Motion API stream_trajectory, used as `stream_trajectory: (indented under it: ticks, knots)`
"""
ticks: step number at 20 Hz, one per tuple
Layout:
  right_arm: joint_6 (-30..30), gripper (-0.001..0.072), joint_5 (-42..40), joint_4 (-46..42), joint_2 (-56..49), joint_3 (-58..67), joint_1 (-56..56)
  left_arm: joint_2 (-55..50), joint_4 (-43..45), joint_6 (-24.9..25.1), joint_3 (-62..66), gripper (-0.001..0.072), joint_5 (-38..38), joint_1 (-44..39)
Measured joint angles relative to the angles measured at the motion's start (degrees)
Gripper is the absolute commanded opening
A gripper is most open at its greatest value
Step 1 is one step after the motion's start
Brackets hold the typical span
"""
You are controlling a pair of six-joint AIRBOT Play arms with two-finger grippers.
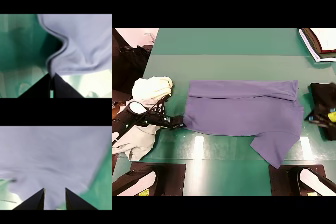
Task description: Fold the shirts.
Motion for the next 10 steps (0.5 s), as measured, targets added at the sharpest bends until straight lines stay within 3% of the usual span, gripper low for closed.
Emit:
stream_trajectory:
  ticks: [6,10]
  knots:
    - [3.5,0.0374,-1.4,-5.3,3.1,-15.3,-5.7,0.0,-0.6,0.0,3.7,0.0025,0.3,-0.1]
    - [3.7,0.0363,-5.6,-2.4,3.4,-22.2,-6.5,0.0,-0.9,0.0,4.3,0.0025,0.5,-0.1]
